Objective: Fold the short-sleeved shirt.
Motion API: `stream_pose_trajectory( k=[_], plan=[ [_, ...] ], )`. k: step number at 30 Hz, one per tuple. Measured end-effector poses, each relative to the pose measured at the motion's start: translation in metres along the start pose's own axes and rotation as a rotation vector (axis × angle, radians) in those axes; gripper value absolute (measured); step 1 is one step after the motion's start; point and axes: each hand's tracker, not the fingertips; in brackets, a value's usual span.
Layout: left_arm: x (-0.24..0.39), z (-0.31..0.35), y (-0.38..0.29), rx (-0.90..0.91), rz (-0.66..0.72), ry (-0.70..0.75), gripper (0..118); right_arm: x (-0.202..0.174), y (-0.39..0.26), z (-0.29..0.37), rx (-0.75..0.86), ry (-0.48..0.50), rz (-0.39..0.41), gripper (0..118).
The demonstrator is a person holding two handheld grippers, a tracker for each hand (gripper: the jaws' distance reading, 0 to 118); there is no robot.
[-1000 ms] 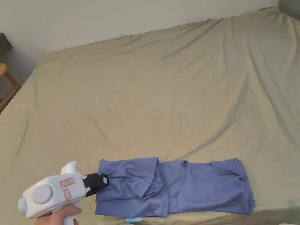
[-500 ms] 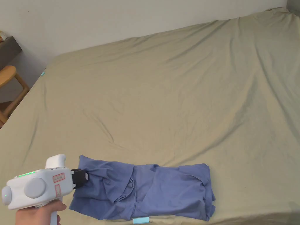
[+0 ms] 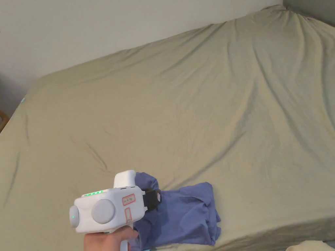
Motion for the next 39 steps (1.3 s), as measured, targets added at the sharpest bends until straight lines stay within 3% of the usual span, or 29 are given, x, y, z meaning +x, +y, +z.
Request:
stream_pose_trajectory(
  k=[6,11,23,24,27,30,37,38,39],
  plan=[
    [0.048,-0.049,-0.008,-0.062,-0.029,-0.051,12,0.016,-0.006,0.006,-0.013,-0.034,-0.020,0],
    [0.061,-0.087,-0.023,-0.100,-0.042,-0.008,12,0.025,-0.009,0.012,-0.017,-0.061,-0.037,0],
    [0.042,-0.067,-0.038,-0.020,0.016,-0.070,12,0.015,-0.006,0.011,-0.018,-0.044,-0.030,0],
    [0.039,-0.060,-0.039,-0.005,0.015,-0.081,16,0.012,-0.006,0.013,-0.015,-0.037,-0.022,0],
    [0.029,-0.050,-0.044,0.005,0.026,-0.184,83,0.004,-0.002,0.012,-0.018,-0.024,-0.007,0],
    [0.022,-0.038,-0.054,0.040,-0.022,-0.157,109,-0.004,0.002,0.015,-0.011,-0.011,0.008,0],
    [-0.006,0.020,-0.074,0.197,0.044,-0.193,108,-0.026,0.015,0.026,0.013,0.018,0.048,0],
    [-0.011,0.034,-0.078,0.246,0.039,-0.202,100,-0.029,0.016,0.027,0.020,0.021,0.051,0],
    [-0.015,0.048,-0.081,0.272,0.046,-0.212,72,-0.031,0.017,0.027,0.023,0.026,0.051,0]
  ],
)
